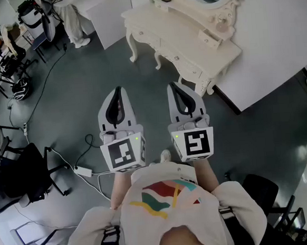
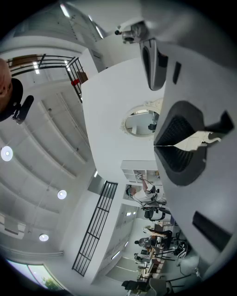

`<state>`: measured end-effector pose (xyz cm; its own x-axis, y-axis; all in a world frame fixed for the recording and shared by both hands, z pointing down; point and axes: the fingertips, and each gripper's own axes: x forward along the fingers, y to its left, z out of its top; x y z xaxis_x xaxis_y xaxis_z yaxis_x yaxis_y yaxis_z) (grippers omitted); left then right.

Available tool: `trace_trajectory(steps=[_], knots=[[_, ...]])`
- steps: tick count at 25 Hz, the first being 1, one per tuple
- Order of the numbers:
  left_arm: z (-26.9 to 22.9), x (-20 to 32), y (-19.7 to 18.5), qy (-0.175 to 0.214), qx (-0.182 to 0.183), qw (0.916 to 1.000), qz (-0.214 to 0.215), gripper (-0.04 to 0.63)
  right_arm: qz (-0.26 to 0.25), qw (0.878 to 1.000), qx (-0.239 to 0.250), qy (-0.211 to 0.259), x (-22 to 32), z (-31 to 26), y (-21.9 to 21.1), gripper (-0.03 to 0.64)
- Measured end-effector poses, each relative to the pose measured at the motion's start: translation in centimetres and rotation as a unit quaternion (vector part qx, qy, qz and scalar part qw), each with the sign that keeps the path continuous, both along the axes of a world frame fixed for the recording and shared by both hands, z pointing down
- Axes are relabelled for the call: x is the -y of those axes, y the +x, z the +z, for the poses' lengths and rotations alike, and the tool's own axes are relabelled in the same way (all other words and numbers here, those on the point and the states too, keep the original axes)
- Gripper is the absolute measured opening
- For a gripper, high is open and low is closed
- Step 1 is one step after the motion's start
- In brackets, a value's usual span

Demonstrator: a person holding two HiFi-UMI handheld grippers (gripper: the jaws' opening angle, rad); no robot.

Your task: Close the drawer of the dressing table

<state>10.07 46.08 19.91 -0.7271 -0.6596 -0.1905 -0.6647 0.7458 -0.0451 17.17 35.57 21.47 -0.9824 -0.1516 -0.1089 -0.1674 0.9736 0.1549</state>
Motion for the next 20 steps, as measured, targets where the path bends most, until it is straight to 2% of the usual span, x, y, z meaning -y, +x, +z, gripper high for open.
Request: trace_trajectory(steps=[12, 20], knots=[[0.3, 1.7, -2.1, -0.011, -0.015, 0.9998, -0.003, 0.006, 0.008, 1.000, -0.008, 0.002, 2.8, 1.2, -2.3, -0.002], [1.3, 4.4, -3.7, -0.015, -0.003, 0.9999, 0.001, 0.006, 0.000, 1.000, 0.004, -0.018, 5.8, 1.9, -2.9, 0.000]])
